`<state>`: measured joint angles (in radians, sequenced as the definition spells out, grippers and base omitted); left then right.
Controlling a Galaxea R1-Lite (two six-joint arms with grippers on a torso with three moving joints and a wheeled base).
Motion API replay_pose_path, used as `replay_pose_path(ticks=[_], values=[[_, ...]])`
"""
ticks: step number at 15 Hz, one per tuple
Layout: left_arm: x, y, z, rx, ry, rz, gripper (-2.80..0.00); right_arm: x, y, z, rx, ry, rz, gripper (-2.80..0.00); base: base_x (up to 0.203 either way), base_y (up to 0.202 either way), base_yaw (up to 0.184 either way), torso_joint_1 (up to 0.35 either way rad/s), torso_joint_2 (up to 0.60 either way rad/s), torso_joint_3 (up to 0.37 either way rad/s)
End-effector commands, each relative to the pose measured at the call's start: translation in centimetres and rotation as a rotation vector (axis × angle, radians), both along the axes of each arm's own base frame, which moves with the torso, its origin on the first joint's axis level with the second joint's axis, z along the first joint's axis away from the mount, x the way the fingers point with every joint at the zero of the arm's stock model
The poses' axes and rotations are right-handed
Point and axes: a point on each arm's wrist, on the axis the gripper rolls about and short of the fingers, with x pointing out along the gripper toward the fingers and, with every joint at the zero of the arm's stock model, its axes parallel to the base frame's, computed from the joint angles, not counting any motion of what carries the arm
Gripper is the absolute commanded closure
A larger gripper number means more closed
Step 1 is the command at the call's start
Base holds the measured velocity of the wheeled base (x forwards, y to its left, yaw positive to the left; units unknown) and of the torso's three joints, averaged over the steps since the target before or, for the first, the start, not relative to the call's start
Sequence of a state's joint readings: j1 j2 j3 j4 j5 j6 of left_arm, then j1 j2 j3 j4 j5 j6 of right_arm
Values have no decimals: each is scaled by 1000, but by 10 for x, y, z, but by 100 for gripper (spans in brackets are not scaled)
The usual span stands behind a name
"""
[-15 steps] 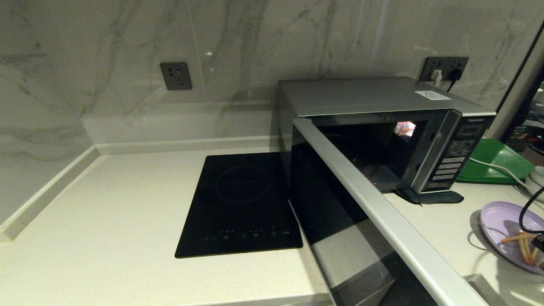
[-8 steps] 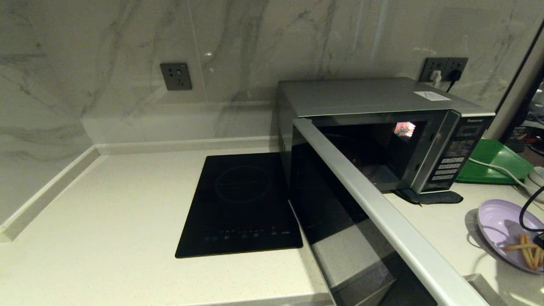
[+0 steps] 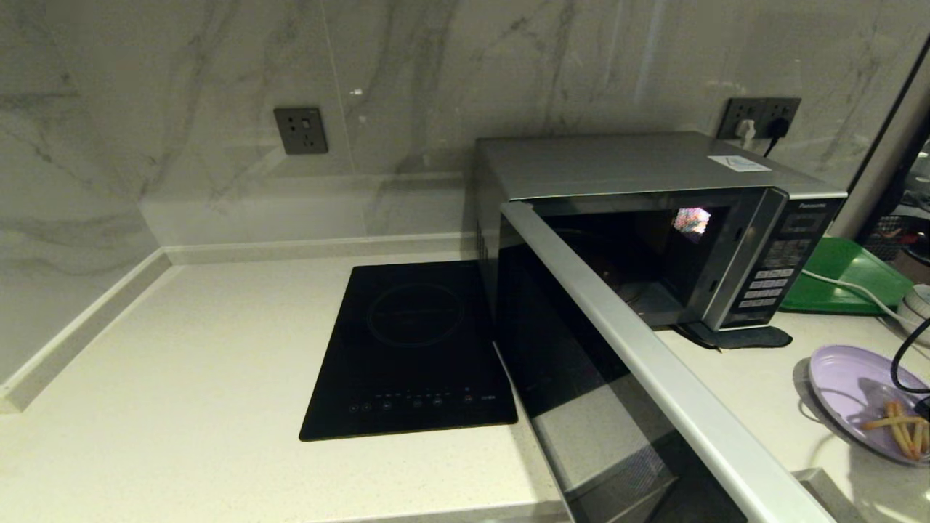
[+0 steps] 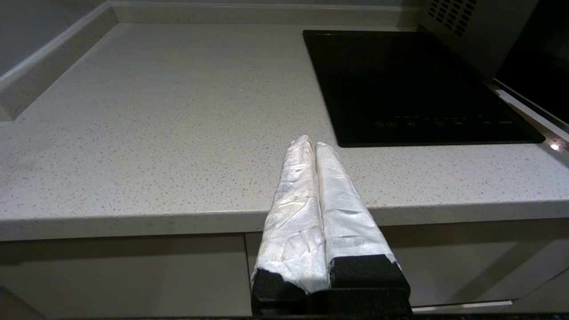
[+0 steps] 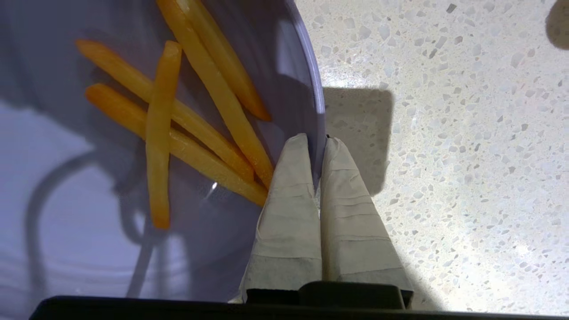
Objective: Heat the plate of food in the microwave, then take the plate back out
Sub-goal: Put the plate in the microwave oven
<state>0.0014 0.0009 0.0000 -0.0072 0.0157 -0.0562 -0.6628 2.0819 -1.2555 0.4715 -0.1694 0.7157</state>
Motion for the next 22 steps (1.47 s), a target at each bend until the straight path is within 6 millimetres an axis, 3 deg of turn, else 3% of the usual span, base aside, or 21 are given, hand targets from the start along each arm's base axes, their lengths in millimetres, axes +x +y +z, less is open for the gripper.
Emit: replay_pose_path(ticks=[1, 13, 22], values=[[0, 0, 0, -1, 0, 1, 0, -2, 1, 10, -16, -25, -6, 0, 0, 0, 0, 0, 0, 0], [0, 0, 0, -1, 0, 1, 0, -18, 10, 55, -30, -181, 11, 0, 0, 0, 0, 0, 0, 0], [0, 0, 0, -1, 0, 1, 0, -34, 12, 69, -2, -248, 0, 0, 0, 0, 0, 0, 0, 0]])
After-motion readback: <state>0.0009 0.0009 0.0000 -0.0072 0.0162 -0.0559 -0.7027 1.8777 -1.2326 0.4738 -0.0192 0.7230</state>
